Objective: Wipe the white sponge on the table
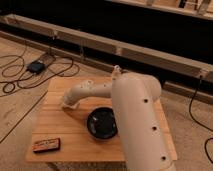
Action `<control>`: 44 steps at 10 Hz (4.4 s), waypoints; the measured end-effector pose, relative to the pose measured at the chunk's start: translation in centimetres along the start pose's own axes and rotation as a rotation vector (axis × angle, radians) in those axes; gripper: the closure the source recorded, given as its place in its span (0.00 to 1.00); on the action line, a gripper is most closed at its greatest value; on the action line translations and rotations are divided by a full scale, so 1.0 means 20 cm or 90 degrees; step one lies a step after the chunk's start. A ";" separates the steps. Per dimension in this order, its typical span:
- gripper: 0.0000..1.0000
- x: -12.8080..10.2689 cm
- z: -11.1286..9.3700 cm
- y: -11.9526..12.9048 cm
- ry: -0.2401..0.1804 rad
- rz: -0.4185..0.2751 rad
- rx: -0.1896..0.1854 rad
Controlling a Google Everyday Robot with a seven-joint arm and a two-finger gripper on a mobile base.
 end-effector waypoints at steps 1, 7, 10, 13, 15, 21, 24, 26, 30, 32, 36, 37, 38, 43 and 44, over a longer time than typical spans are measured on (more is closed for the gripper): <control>1.00 0.10 -0.08 -0.02 0.011 0.021 0.026; 1.00 0.45 -0.43 -0.28 0.046 0.082 0.151; 1.00 0.52 -0.36 -0.39 0.050 0.087 0.170; 1.00 0.51 -0.24 -0.47 0.041 0.082 0.177; 1.00 0.46 -0.18 -0.52 0.031 0.069 0.178; 1.00 0.11 0.09 -0.49 -0.041 0.018 0.146; 1.00 -0.09 0.20 -0.36 -0.087 -0.010 0.107; 1.00 -0.20 0.26 -0.26 -0.112 -0.030 0.073; 1.00 -0.24 0.26 -0.11 -0.124 -0.036 0.025; 1.00 -0.14 0.20 -0.09 -0.104 -0.008 0.018; 1.00 0.11 0.01 -0.09 -0.051 0.041 0.045; 1.00 0.16 -0.04 -0.10 -0.042 0.050 0.057; 1.00 0.20 -0.08 -0.12 -0.036 0.057 0.070; 1.00 0.42 -0.32 -0.28 0.001 0.080 0.148; 1.00 0.44 -0.34 -0.31 0.005 0.079 0.161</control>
